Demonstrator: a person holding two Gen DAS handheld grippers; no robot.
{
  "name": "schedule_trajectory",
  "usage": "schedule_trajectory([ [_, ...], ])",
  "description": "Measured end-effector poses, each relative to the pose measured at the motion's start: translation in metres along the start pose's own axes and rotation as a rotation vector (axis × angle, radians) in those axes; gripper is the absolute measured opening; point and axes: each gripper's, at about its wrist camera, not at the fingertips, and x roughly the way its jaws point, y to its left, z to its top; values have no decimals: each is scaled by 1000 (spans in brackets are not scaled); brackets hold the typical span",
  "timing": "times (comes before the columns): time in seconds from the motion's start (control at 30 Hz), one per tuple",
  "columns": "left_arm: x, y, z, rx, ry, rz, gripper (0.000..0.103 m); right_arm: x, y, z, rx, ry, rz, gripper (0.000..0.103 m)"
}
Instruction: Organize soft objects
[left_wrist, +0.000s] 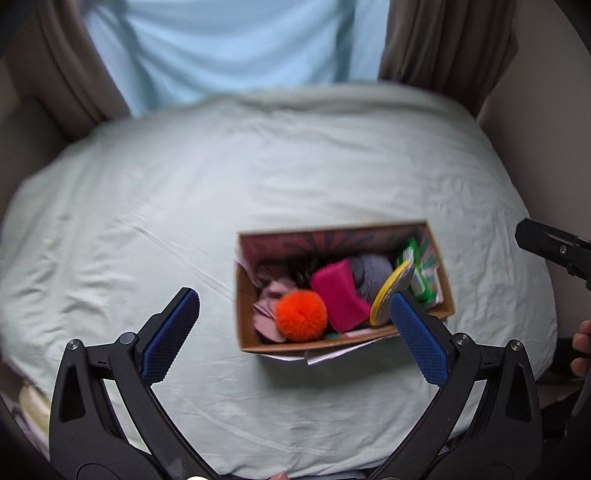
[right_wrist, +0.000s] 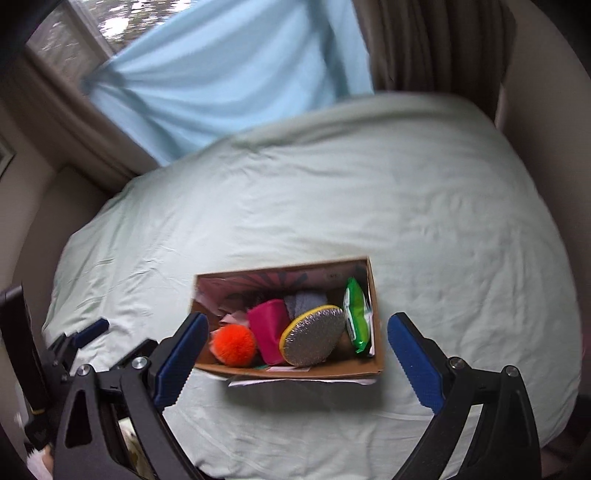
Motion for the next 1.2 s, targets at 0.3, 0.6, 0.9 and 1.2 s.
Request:
schedule_trajectory([
  [0.3,-136,-17,16,-75,-261,-5,103,-135,17,12,-126,-249,-71,97],
  [0.6,-214,-32,8,-74,-441,9,103,-207,31,-5,-193,-423,-148,97],
  [0.9,-231,-48,2,-54,-481,8,103,-221,18,-21,-183,-466,-167,97],
  [1.2,-233,-57,-1,-42,-487,3,103,-227,11,-25,-161,-477,-184,97],
])
